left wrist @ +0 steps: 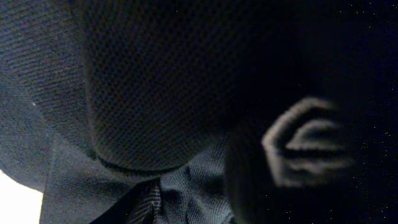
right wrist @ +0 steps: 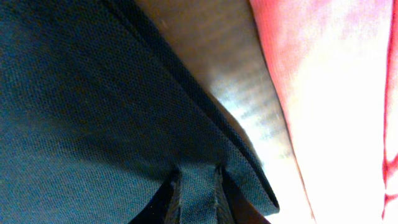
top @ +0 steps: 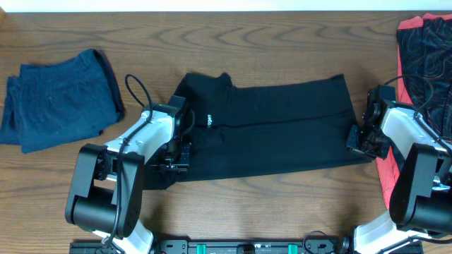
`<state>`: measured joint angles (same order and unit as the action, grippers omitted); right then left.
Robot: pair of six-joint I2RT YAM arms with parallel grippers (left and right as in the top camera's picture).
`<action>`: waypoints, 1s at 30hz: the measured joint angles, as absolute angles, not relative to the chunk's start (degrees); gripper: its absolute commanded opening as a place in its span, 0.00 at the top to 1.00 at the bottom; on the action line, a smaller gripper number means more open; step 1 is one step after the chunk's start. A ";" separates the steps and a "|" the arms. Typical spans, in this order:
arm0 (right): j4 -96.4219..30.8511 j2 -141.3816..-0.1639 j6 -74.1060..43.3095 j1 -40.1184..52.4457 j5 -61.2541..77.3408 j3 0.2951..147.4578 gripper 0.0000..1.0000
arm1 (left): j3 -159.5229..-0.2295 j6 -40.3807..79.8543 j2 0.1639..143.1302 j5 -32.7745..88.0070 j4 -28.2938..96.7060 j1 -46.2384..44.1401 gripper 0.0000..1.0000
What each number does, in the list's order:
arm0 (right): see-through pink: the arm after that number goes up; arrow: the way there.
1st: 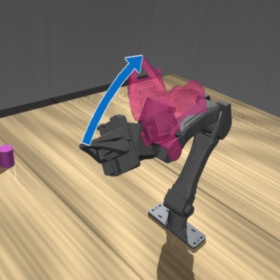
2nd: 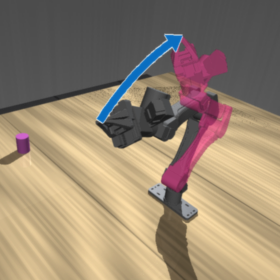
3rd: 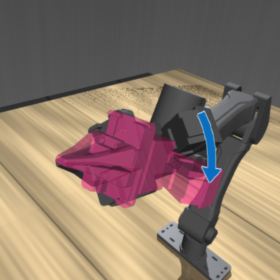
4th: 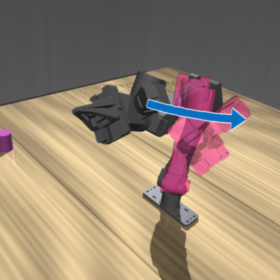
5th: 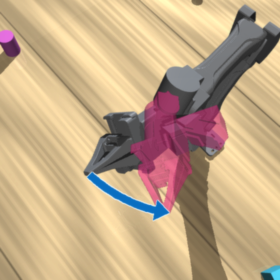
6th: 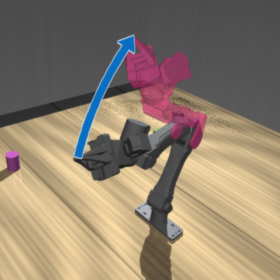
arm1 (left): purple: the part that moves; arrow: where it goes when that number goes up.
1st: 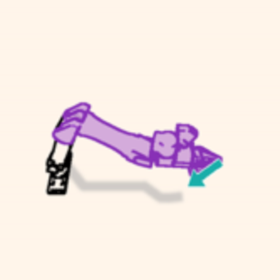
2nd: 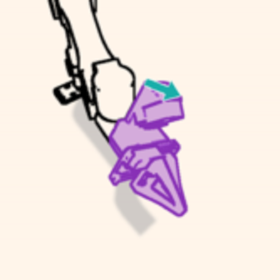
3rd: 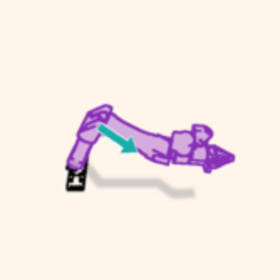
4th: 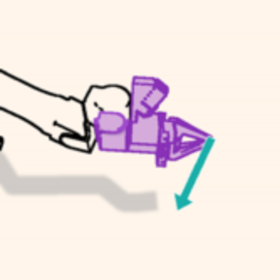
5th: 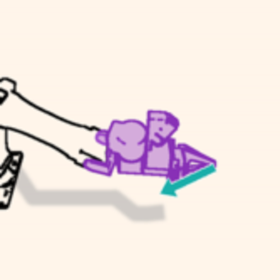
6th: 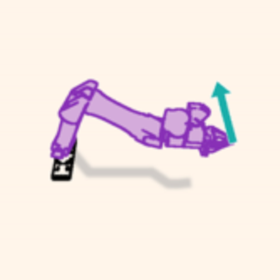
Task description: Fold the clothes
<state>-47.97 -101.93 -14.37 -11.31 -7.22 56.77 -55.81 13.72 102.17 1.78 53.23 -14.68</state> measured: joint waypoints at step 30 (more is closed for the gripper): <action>-39.81 -75.11 -13.96 -11.40 5.48 54.98 0.49 | -79.00 8.84 101.67 8.84 30.57 -8.34 0.26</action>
